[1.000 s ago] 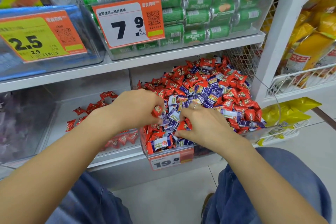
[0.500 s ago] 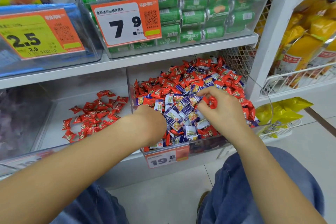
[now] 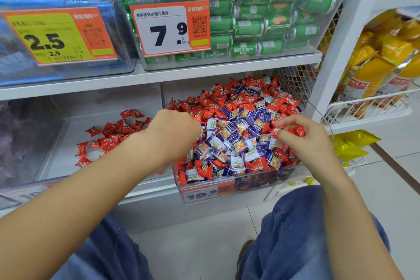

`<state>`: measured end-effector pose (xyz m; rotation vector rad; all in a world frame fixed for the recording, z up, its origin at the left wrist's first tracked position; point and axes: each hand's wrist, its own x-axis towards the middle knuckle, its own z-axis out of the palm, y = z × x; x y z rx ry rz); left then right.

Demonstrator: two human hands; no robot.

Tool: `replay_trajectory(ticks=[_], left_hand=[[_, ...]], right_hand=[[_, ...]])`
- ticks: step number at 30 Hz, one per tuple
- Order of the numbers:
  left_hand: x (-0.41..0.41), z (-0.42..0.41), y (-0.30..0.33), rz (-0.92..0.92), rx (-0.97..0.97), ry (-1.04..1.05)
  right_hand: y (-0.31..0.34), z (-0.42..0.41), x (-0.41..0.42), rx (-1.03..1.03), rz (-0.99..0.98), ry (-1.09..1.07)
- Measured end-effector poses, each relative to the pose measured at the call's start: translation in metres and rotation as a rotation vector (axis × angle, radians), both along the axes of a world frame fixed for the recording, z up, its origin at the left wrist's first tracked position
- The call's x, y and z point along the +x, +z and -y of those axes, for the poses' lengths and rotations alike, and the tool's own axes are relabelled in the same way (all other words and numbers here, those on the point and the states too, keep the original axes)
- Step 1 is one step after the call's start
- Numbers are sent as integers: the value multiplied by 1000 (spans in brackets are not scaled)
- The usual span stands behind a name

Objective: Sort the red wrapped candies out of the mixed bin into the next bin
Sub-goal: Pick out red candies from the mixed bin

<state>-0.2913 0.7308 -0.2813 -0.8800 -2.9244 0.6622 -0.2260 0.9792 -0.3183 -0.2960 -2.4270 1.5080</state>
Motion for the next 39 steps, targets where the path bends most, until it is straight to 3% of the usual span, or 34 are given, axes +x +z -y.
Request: replay_trajectory(ticks=[3,7,10,13,18,25,30,34,39], left_hand=[[-1,3,14,13,249,-9],[12,8,15,171,399,-79],[21,8,8,212,285,-106],[30,1,1,165,103,-145],[38,-9,-10,205,-44,-177],[30,-14,-12,251,-91,-156],[33,-16,-18,246,18,-211],[31,-6,-22,354,173,-199],[33,-5,-27,294,243,-217]], right_hand=[[-1,2,5,84,113,233],[0,9,1,543,285,409],[4,18,-2,828,330,485],[6,26,-2,969,346,519],[6,24,2,936,408,549],[-3,16,8,806,313,441],[-2,22,9,885,325,412],[2,23,12,769,273,348],[8,23,15,635,175,268]])
